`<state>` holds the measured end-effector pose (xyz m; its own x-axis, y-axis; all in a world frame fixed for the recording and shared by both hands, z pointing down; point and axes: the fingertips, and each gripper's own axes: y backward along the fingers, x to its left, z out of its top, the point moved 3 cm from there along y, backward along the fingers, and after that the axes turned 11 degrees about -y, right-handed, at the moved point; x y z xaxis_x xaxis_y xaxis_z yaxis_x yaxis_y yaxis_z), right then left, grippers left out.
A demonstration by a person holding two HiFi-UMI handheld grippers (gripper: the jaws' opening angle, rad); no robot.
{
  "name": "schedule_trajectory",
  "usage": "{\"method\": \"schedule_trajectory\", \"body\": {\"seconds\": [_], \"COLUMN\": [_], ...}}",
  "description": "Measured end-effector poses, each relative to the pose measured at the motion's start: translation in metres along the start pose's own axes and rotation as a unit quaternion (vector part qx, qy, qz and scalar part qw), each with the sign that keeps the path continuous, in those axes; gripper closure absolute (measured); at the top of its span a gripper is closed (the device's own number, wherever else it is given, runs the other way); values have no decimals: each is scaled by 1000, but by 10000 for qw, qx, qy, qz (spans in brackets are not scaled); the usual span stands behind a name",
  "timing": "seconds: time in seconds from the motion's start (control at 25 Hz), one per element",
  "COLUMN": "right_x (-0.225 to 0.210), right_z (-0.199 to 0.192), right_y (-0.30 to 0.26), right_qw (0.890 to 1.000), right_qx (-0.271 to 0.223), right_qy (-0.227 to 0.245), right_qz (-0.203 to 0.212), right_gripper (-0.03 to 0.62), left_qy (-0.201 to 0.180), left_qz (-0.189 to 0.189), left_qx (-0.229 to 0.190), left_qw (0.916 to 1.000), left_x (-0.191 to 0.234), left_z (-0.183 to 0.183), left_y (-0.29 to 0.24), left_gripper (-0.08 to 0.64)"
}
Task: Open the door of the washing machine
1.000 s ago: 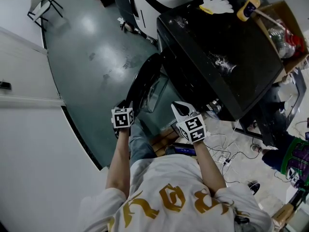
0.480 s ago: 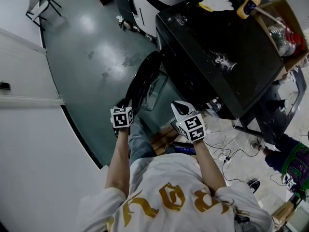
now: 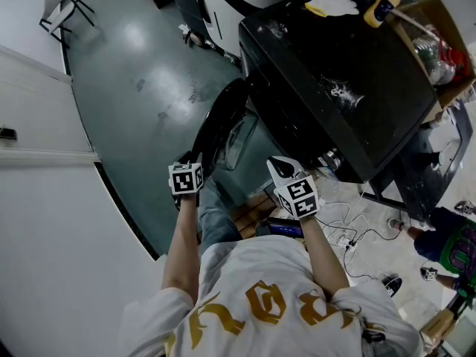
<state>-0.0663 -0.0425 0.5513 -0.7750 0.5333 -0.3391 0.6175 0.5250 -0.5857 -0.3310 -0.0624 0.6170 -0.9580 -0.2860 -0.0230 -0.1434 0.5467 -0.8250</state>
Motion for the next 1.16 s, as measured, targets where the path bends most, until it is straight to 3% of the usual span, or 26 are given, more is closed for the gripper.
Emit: {"method": "schedule_trajectory", "body": {"seconds": [1.16], "right_x": [-15], "right_z": [-4], "right_y": [3], "right_qw": [9996], "right_qx": [-21], "right_qy": [-271], "right_qz": [62], "right_gripper": [571], "left_qy": [37], "left_qz": [19], "left_qx": [-36], "left_qw": [10000], "left_x": [1], "left_z": [-1], "left_y": [-3], "left_gripper": [417]}}
